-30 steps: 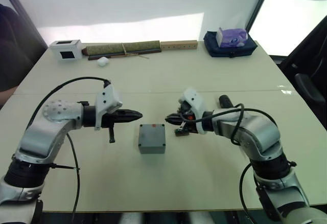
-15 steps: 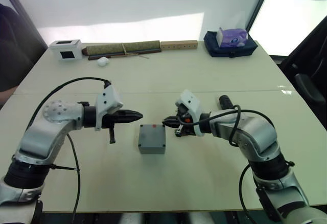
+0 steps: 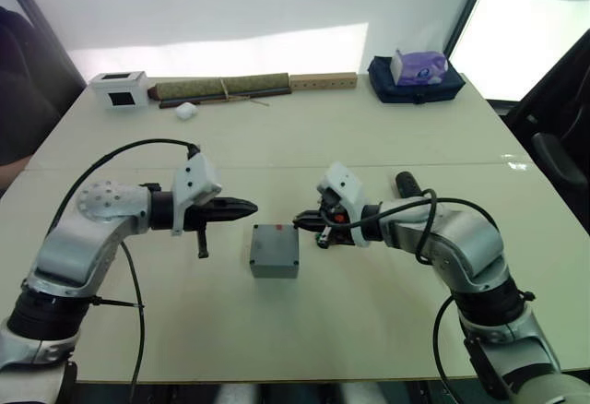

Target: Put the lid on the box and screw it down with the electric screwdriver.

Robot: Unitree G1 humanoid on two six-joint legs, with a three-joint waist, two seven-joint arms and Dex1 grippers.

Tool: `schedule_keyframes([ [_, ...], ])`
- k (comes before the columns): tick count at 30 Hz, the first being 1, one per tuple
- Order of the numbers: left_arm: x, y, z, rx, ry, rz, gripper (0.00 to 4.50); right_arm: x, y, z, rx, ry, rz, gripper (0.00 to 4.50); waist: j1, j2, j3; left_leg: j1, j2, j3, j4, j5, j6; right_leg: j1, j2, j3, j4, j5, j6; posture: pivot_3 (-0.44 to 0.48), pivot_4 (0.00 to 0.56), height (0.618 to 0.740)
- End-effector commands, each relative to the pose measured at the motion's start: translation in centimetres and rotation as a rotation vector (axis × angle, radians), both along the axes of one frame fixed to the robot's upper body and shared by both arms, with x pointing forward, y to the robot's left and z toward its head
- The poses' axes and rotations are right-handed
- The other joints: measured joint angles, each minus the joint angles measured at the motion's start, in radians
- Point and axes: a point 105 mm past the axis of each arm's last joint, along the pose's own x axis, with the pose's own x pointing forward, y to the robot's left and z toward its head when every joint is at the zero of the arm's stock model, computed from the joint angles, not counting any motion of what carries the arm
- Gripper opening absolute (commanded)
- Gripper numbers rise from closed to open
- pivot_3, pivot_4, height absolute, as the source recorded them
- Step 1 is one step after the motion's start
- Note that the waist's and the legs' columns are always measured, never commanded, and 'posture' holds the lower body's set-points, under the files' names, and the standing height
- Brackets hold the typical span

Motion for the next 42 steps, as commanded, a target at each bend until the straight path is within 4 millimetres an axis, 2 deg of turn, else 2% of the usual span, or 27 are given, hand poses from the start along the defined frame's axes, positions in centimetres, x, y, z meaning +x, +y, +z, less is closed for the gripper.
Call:
schedule_keyframes([
  [1, -0.3, -0.4, 0.5, 0.0, -0.029, -0.023, 0.0, -0.5, 0.4, 1.5, 0.014, -0.053, 0.033, 0.09, 0.0, 0.0, 0.0, 0.0, 0.0, 0.0, 0.0, 0.0, 0.0, 0.0, 0.0, 0.0, 0.0, 0.0, 0.0, 0.0, 0.15, 0.74],
  [16, -0.5, -0.6, 0.4, -0.003, -0.027, -0.025, 0.0, 0.3, -0.3, 0.5, -0.016, -0.047, 0.006, 0.09, 0.0, 0.0, 0.0, 0.0, 0.0, 0.0, 0.0, 0.0, 0.0, 0.0, 0.0, 0.0, 0.0, 0.0, 0.0, 0.0, 0.15, 0.74],
  [27, -0.5, -0.6, 0.3, -0.006, -0.027, -0.024, 0.0, -0.1, 0.0, 0.2, -0.017, -0.032, 0.028, 0.09, 0.0, 0.0, 0.0, 0.0, 0.0, 0.0, 0.0, 0.0, 0.0, 0.0, 0.0, 0.0, 0.0, 0.0, 0.0, 0.0, 0.15, 0.74],
  [42, -0.6, -0.7, 0.1, -0.012, -0.023, -0.023, 0.0, 0.4, -0.5, -1.5, -0.071, -0.028, 0.015, 0.09, 0.001, 0.0, 0.0, 0.0, 0.0, 0.0, 0.0, 0.0, 0.0, 0.0, 0.0, 0.0, 0.0, 0.0, 0.0, 0.0, 0.15, 0.74],
])
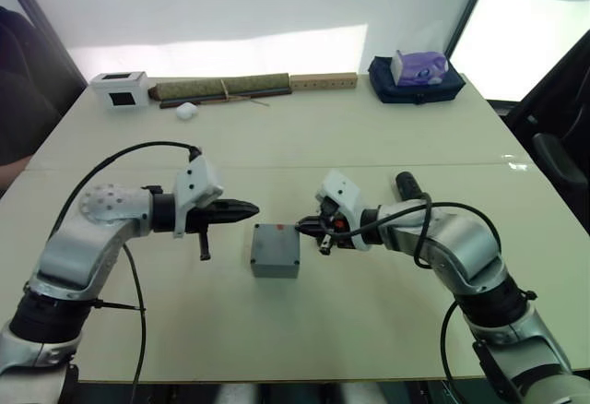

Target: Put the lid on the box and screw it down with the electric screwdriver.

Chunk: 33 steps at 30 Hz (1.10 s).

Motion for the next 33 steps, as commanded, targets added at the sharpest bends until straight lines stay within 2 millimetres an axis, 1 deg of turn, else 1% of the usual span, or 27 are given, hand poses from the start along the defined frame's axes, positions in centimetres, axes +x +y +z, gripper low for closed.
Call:
schedule_keyframes([
  [1, -0.4, -0.5, 0.6, -0.005, -0.033, -0.024, 0.0, -0.1, -0.1, -0.2, -0.002, 0.005, 0.009, 0.09, 0.0, 0.0, 0.0, 0.0, 0.0, 0.0, 0.0, 0.0, 0.0, 0.0, 0.0, 0.0, 0.0, 0.0, 0.0, 0.0, 0.15, 0.74],
  [3, -0.3, -0.5, 0.6, -0.006, -0.034, -0.023, 0.0, -0.2, 0.0, 0.0, 0.004, 0.005, 0.018, 0.09, 0.0, 0.0, 0.0, 0.0, 0.0, 0.0, 0.0, 0.0, 0.0, 0.0, 0.0, 0.0, 0.0, 0.0, 0.0, 0.0, 0.15, 0.74],
  [4, -0.4, -0.6, 0.6, -0.006, -0.033, -0.024, 0.0, -0.4, 0.1, 0.4, 0.011, -0.001, 0.029, 0.62, 0.0, 0.0, 0.0, 0.0, 0.0, 0.0, 0.0, 0.0, 0.0, 0.0, 0.0, 0.0, 0.0, 0.0, 0.0, 0.0, 0.15, 0.74],
  [5, -0.4, -0.6, 0.6, -0.007, -0.033, -0.025, 0.0, -0.4, 0.2, 0.6, 0.015, -0.005, 0.036, 0.7, 0.0, 0.0, 0.0, 0.0, 0.0, 0.0, 0.0, 0.0, 0.0, 0.0, 0.0, 0.0, 0.0, 0.0, 0.0, 0.0, 0.15, 0.74],
  [8, -0.4, -0.6, 0.6, -0.008, -0.034, -0.027, 0.0, -0.5, 0.2, 1.3, 0.022, -0.022, 0.044, 2.02, 0.001, 0.0, 0.0, 0.0, 0.0, 0.0, 0.0, 0.0, 0.0, 0.0, 0.0, 0.0, 0.0, 0.0, 0.0, 0.0, 0.15, 0.74],
  [11, -0.3, -0.7, 0.7, -0.01, -0.034, -0.028, 0.0, -0.4, 0.0, 2.2, 0.03, -0.046, 0.04, 3.04, 0.0, 0.0, 0.0, 0.0, 0.0, 0.0, 0.0, 0.0, 0.0, 0.0, 0.0, 0.0, 0.0, 0.0, 0.0, 0.0, 0.15, 0.74],
  [12, -0.3, -0.7, 0.7, -0.011, -0.034, -0.029, 0.0, -0.3, 0.0, 2.5, 0.035, -0.052, 0.036, 3.53, 0.0, 0.0, 0.0, 0.0, 0.0, 0.0, 0.0, 0.0, 0.0, 0.0, 0.0, 0.0, 0.0, 0.0, 0.0, 0.0, 0.15, 0.74],
  [14, -0.4, -0.7, 0.7, -0.013, -0.034, -0.031, 0.0, -0.3, -0.2, 3.1, 0.04, -0.063, 0.033, 4.15, 0.0, 0.0, 0.0, 0.0, 0.0, 0.0, 0.0, 0.0, 0.0, 0.0, 0.0, 0.0, 0.0, 0.0, 0.0, 0.0, 0.15, 0.74],
  [15, -0.4, -0.9, 0.8, -0.018, -0.035, -0.037, 0.0, -0.3, -0.7, 3.8, 0.042, -0.079, 0.021, 4.47, 0.0, 0.0, 0.0, 0.0, 0.0, 0.0, 0.0, 0.0, 0.0, 0.0, 0.0, 0.0, 0.0, 0.0, 0.0, 0.0, 0.15, 0.74],
  [17, -0.7, -1.2, 1.4, -0.031, -0.047, -0.059, 0.0, 0.4, -2.5, 5.5, 0.043, -0.103, -0.053, 4.47, 0.002, 0.0, 0.0, 0.0, 0.0, 0.0, 0.0, 0.0, 0.0, 0.0, 0.0, 0.0, 0.0, 0.0, 0.0, 0.0, 0.15, 0.74],
  [18, -0.8, -1.5, 1.8, -0.045, -0.052, -0.073, 0.0, 0.7, -3.8, 6.0, 0.021, -0.105, -0.1, 4.47, 0.004, 0.0, 0.0, 0.0, 0.0, 0.0, 0.0, 0.0, 0.0, 0.0, 0.0, 0.0, 0.0, 0.0, 0.0, 0.0, 0.15, 0.74],
  [21, -1.1, -1.9, 2.3, -0.065, -0.06, -0.099, 0.0, 1.3, -6.8, 6.4, -0.053, -0.078, -0.215, 4.47, 0.008, 0.0, 0.0, 0.0, -0.001, -0.001, 0.0, 0.0, 0.0, 0.001, -0.002, -0.001, -0.001, 0.0, 0.0, 0.0, 0.15, 0.74],
  [23, -1.2, -2.2, 2.5, -0.063, -0.072, -0.114, 0.0, 1.6, -9.5, 6.7, -0.14, -0.044, -0.313, 4.47, 0.005, 0.0, 0.0, 0.0, -0.001, 0.0, 0.0, 0.0, 0.0, 0.001, -0.002, -0.001, -0.001, 0.0, 0.0, 0.0, 0.15, 0.74],
  [25, -1.2, -2.4, 2.5, -0.066, -0.078, -0.124, 0.0, 1.8, -11.5, 6.7, -0.219, -0.018, -0.39, 4.47, 0.002, 0.0, 0.0, 0.0, -0.001, 0.0, 0.0, 0.0, 0.0, 0.001, -0.002, 0.0, -0.001, 0.0, 0.0, 0.0, 0.15, 0.74],
  [29, -1.3, -2.8, 2.5, -0.071, -0.082, -0.139, 0.0, 1.6, -13.3, 6.5, -0.301, 0.035, -0.446, 4.47, -0.003, 0.001, 0.0, 0.0, 0.0, 0.0, -0.001, 0.0, 0.0, 0.0, 0.0, 0.0, -0.001, 0.0, 0.0, 0.0, 0.15, 0.74],
  [31, -1.3, -3.1, 2.5, -0.075, -0.091, -0.151, 0.0, 1.6, -15.2, 6.3, -0.345, 0.107, -0.541, 4.47, 0.0, 0.001, 0.0, 0.0, 0.0, 0.0, -0.001, 0.0, 0.0, 0.0, 0.0, 0.0, 0.0, 0.0, 0.0, 0.0, 0.15, 0.74],
  [33, -1.2, -3.4, 2.4, -0.081, -0.098, -0.158, 0.0, 1.5, -16.7, 5.6, -0.373, 0.209, -0.599, 4.47, 0.002, 0.001, 0.0, 0.0, 0.0, 0.0, 0.0, 0.0, 0.0, 0.0, 0.0, 0.0, -0.001, 0.0, 0.0, 0.0, 0.15, 0.74],
])
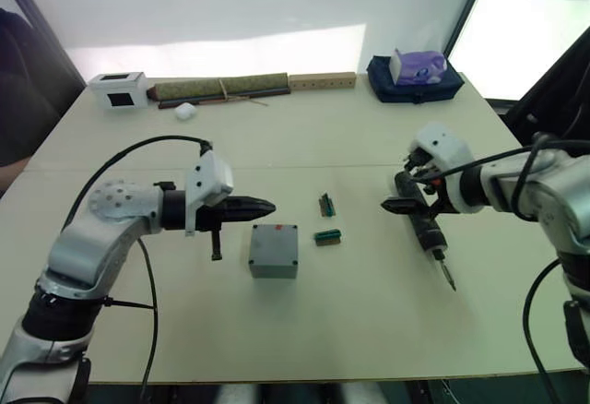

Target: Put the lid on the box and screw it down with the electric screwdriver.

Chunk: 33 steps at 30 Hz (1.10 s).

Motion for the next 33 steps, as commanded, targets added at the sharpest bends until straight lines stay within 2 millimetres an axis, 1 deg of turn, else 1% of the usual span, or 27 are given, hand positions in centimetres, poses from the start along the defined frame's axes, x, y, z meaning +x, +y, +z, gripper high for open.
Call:
schedule_keyframes([
  [1, -0.2, -0.7, 0.7, -0.01, -0.057, -0.032, 0.0, 0.1, -2.8, -0.2, -0.03, 0.105, -0.145, 4.47, 0.002, 0.0, 0.0, 0.0, 0.0, 0.001, 0.0, 0.0, 0.0, 0.0, -0.001, 0.0, 0.0, 0.0, 0.0, 0.0, 0.15, 0.74],
  [4, -0.2, -0.9, 0.5, -0.012, -0.063, -0.032, 0.0, 0.3, -3.8, -0.9, -0.049, 0.157, -0.2, 4.47, 0.002, 0.0, 0.0, 0.0, -0.001, 0.001, 0.0, 0.0, 0.0, 0.0, -0.002, 0.0, -0.001, 0.0, 0.0, 0.0, 0.15, 0.74],
  [7, -0.3, -1.0, 0.5, -0.017, -0.067, -0.03, 0.0, 0.5, -4.0, -1.3, -0.045, 0.188, -0.225, 4.47, 0.001, 0.0, 0.0, 0.0, -0.001, 0.001, 0.0, 0.0, 0.0, 0.0, -0.001, 0.0, -0.001, 0.0, 0.0, 0.0, 0.15, 0.74],
  [13, -0.8, -1.1, 0.6, -0.035, -0.072, -0.029, 0.0, 0.5, -4.3, -3.3, -0.032, 0.287, -0.263, 4.47, 0.001, 0.0, 0.0, 0.0, 0.0, 0.001, 0.0, 0.0, 0.0, 0.0, -0.001, 0.0, 0.0, 0.0, 0.0, 0.0, 0.15, 0.74],
  [18, -1.2, -1.2, 0.6, -0.036, -0.074, -0.038, 0.0, 0.5, -3.8, -5.2, -0.003, 0.375, -0.272, 4.47, 0.002, 0.0, 0.0, 0.0, -0.001, 0.001, 0.0, 0.0, 0.0, 0.0, -0.001, 0.0, 0.0, 0.0, 0.0, 0.0, 0.15, 0.74],
  [22, -1.5, -1.4, 0.8, -0.039, -0.075, -0.046, 0.0, 1.0, -3.6, -5.7, -0.003, 0.386, -0.296, 4.47, 0.002, 0.0, 0.0, 0.0, -0.001, 0.001, 0.0, 0.0, 0.0, 0.0, -0.001, 0.0, 0.0, 0.0, 0.0, 0.0, 0.15, 0.74],
  [25, -1.9, -1.6, 1.2, -0.055, -0.074, -0.064, 0.0, 1.5, -3.1, -6.2, -0.011, 0.395, -0.302, 4.47, 0.0, 0.0, 0.0, 0.0, -0.001, 0.001, 0.0, 0.0, 0.0, 0.0, 0.0, 0.0, 0.0, 0.0, 0.0, 0.0, 0.15, 0.74],
  [27, -2.1, -1.6, 1.3, -0.058, -0.073, -0.068, 0.0, 1.6, -2.9, -6.5, -0.012, 0.4, -0.304, 3.96, 0.0, -0.001, 0.0, 0.0, 0.0, 0.001, 0.0, 0.0, 0.0, 0.0, 0.0, 0.0, 0.0, 0.0, 0.0, 0.0, 0.15, 0.74],
  [28, -2.1, -1.6, 1.4, -0.058, -0.073, -0.068, 0.0, 1.7, -2.9, -6.5, -0.013, 0.4, -0.302, 3.84, 0.0, -0.001, 0.0, 0.0, 0.0, 0.001, 0.0, 0.0, 0.0, 0.0, 0.0, 0.0, 0.0, 0.0, 0.0, 0.0, 0.15, 0.74],
  [29, -2.1, -1.6, 1.4, -0.06, -0.072, -0.067, 0.0, 1.7, -2.8, -6.4, -0.011, 0.397, -0.299, 3.44, 0.001, -0.001, 0.0, 0.0, 0.0, 0.001, 0.0, 0.0, 0.0, 0.0, 0.0, 0.0, 0.0, 0.0, 0.0, 0.0, 0.15, 0.74],
  [30, -2.1, -1.6, 1.4, -0.061, -0.071, -0.066, 0.0, 1.8, -2.7, -6.3, -0.01, 0.394, -0.298, 3.29, 0.001, -0.001, 0.0, 0.0, 0.0, 0.001, 0.0, 0.0, 0.0, 0.0, 0.0, 0.0, 0.0, 0.0, 0.0, 0.0, 0.15, 0.74],
  [32, -2.1, -1.7, 1.5, -0.062, -0.07, -0.065, 0.0, 1.9, -2.6, -6.1, -0.008, 0.389, -0.294, 2.43, -0.001, -0.001, 0.0, 0.0, 0.0, 0.001, 0.0, 0.0, 0.0, 0.0, 0.0, 0.0, 0.0, 0.0, 0.0, 0.0, 0.15, 0.74],
  [33, -2.1, -1.7, 1.5, -0.062, -0.07, -0.065, 0.0, 2.0, -2.6, -6.0, -0.007, 0.388, -0.295, 2.2, -0.002, -0.001, 0.0, 0.0, 0.0, 0.001, 0.0, 0.0, 0.0, 0.0, 0.0, 0.0, 0.0, 0.0, 0.0, 0.0, 0.15, 0.74],
])
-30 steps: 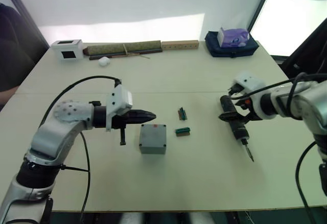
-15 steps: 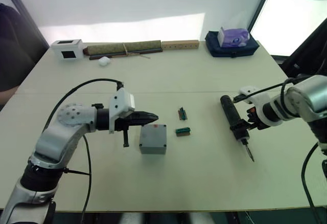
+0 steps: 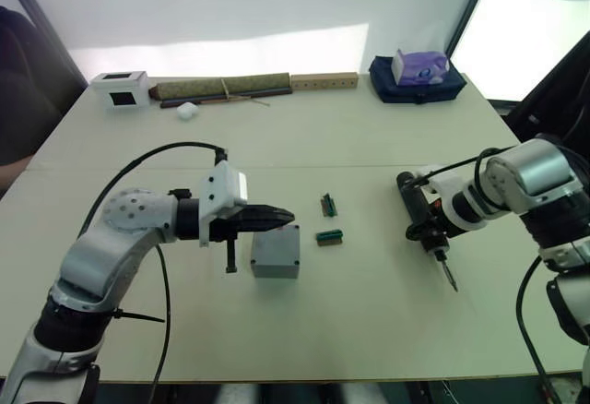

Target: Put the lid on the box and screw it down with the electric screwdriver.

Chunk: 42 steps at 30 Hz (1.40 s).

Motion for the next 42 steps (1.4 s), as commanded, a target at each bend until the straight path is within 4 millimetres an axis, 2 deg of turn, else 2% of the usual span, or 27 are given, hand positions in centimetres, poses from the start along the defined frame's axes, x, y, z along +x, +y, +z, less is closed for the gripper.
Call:
schedule_keyframes([
  [1, -0.4, 0.1, 1.0, -0.006, -0.045, -0.003, 0.0, 0.4, 0.8, 1.0, 0.022, -0.023, 0.025, 1.91, -0.002, 0.0, 0.0, 0.0, 0.0, 0.0, 0.0, 0.0, 0.0, 0.0, 0.0, 0.0, 0.0, 0.0, 0.0, 0.0, 0.15, 0.74],
  [2, -0.3, 0.1, 1.0, -0.005, -0.044, -0.001, 0.0, 0.4, 0.8, 1.2, 0.022, -0.028, 0.027, 1.76, -0.002, 0.0, 0.0, 0.0, 0.0, 0.0, 0.0, 0.0, 0.0, 0.0, 0.0, 0.0, 0.0, 0.0, 0.0, 0.0, 0.15, 0.74],
  [7, 0.2, 0.8, 0.8, 0.017, -0.036, 0.015, 0.0, 1.2, 1.0, 3.7, 0.03, -0.116, 0.032, 1.76, -0.002, 0.003, 0.002, 0.0, 0.0, 0.0, 0.0, 0.0, 0.0, -0.001, 0.0, 0.0, 0.0, 0.0, 0.0, 0.0, 0.15, 0.74],
  [9, 0.5, 1.2, 0.7, 0.032, -0.03, 0.02, 0.0, 1.4, 1.8, 6.2, 0.027, -0.229, 0.097, 1.76, 0.001, 0.003, 0.002, 0.0, 0.0, 0.0, 0.0, 0.0, 0.0, -0.001, 0.0, 0.0, 0.0, 0.0, 0.0, 0.0, 0.15, 0.74],
  [14, 1.0, 1.7, 0.3, 0.071, -0.017, 0.015, 0.0, 0.6, 6.6, 10.9, 0.267, -0.521, 0.336, 1.76, 0.002, 0.004, 0.003, -0.002, 0.0, 0.0, 0.0, 0.0, 0.0, -0.002, 0.001, 0.0, 0.0, 0.0, 0.0, 0.0, 0.15, 0.74],
  [16, 1.2, 1.9, 0.0, 0.083, -0.008, 0.012, 0.0, 0.1, 8.0, 11.8, 0.349, -0.611, 0.387, 1.76, 0.0, 0.003, 0.003, -0.001, 0.0, 0.0, 0.0, 0.0, 0.0, -0.001, 0.001, 0.0, 0.0, 0.0, 0.0, 0.0, 0.15, 0.74],
  [18, 1.5, 2.4, -0.4, 0.104, 0.0, 0.02, 0.0, -0.3, 9.9, 13.4, 0.415, -0.805, 0.486, 1.76, 0.002, 0.002, 0.002, -0.001, 0.0, 0.0, 0.0, 0.0, 0.0, -0.001, 0.001, 0.0, 0.0, 0.0, 0.0, 0.0, 0.15, 0.74],
  [20, 1.7, 2.9, -0.6, 0.122, 0.009, 0.018, 0.0, -1.0, 11.4, 14.2, 0.457, -0.926, 0.549, 1.76, 0.002, 0.003, 0.003, -0.001, 0.0, 0.0, 0.0, 0.0, 0.0, -0.001, 0.0, 0.0, 0.0, 0.0, 0.0, 0.0, 0.15, 0.74],
  [24, 1.7, 2.8, -1.2, 0.152, 0.047, -0.001, 0.0, -2.9, 14.1, 15.9, 0.703, -1.126, 0.621, 1.76, 0.003, 0.002, 0.003, -0.002, 0.0, 0.0, 0.0, 0.0, 0.0, -0.001, 0.0, 0.0, 0.0, 0.0, 0.0, 0.0, 0.15, 0.74],
  [27, 1.3, 2.8, -2.4, 0.187, 0.094, -0.027, 0.0, -3.9, 15.7, 15.0, 0.773, -1.235, 0.696, 1.76, 0.003, 0.002, 0.003, -0.002, 0.0, -0.001, 0.0, 0.0, 0.0, 0.0, 0.0, -0.001, 0.0, 0.0, 0.0, 0.0, 0.15, 0.74],
  [30, 1.6, 3.2, -3.2, 0.213, 0.115, -0.027, 0.0, -4.0, 16.8, 14.0, 0.779, -1.292, 0.732, 1.76, 0.001, 0.002, 0.003, -0.001, 0.0, 0.0, 0.0, 0.0, 0.0, 0.0, 0.0, 0.0, 0.001, 0.0, 0.0, 0.0, 0.15, 0.74],
  [34, 2.0, 3.6, -3.9, 0.231, 0.13, -0.025, 0.0, -4.4, 18.4, 12.5, 0.806, -1.289, 0.792, 1.76, -0.003, 0.002, 0.003, 0.0, 0.0, 0.0, 0.001, 0.0, 0.0, -0.001, 0.001, 0.0, 0.003, 0.0, 0.0, 0.0, 0.15, 0.74],
  [38, 2.0, 3.4, -4.8, 0.24, 0.147, -0.03, 0.0, -4.5, 19.0, 11.6, 0.796, -1.299, 0.815, 1.76, -0.001, 0.002, 0.003, 0.0, 0.0, 0.0, 0.001, 0.0, 0.0, -0.001, 0.001, 0.0, 0.003, 0.0, 0.0, 0.0, 0.15, 0.74],
  [42, 2.2, 3.1, -6.7, 0.249, 0.181, -0.013, 0.0, -4.8, 19.3, 11.3, 0.815, -1.302, 0.81, 1.76, 0.001, 0.002, 0.003, 0.0, 0.0, 0.0, 0.001, 0.0, 0.0, 0.0, 0.001, 0.0, 0.003, 0.0, 0.0, 0.0, 0.15, 0.74],
])
